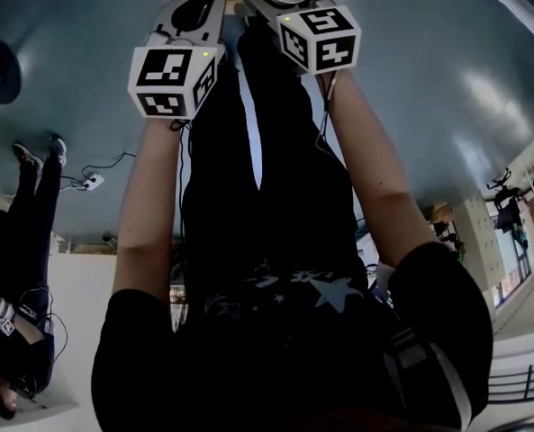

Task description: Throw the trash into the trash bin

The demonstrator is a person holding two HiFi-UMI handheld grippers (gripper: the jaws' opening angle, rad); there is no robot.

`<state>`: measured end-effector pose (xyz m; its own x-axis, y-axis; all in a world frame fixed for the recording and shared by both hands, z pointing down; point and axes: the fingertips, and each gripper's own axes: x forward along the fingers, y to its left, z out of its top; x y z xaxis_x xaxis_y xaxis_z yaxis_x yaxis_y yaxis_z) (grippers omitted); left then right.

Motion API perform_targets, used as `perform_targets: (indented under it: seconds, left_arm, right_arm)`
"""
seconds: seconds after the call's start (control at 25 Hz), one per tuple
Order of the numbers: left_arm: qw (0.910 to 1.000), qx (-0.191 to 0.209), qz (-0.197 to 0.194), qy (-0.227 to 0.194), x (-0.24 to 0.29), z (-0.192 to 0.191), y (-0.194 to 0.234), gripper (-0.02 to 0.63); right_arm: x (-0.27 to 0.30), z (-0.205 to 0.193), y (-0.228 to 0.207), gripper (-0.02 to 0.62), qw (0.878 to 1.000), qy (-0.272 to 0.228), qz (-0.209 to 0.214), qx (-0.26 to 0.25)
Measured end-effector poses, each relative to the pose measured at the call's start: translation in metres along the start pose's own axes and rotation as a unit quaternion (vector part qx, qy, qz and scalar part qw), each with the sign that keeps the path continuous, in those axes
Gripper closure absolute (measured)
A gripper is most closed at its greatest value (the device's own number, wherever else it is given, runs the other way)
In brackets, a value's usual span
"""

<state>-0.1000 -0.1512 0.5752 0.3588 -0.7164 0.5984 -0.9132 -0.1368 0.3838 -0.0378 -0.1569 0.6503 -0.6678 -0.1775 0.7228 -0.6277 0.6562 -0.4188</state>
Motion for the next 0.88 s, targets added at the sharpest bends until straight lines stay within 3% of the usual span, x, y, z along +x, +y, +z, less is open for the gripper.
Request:
perform_targets:
  seconds: [0.4, 0.88]
  left_arm:
    - [0.9993, 0.016, 0.0, 0.034, 0.024, -0.015, 0.009, 0.595]
    - [0.996, 0.026, 0.002, 0.085, 0.055, -0.044, 0.037, 0.595]
  right_arm:
    - [0.021, -0.003, -0.016, 0.288, 1.0, 0.017, 0.0, -0.004]
    - [0.045, -0.017, -0.04, 0.288, 0.998, 0.043, -0.034, 0.008]
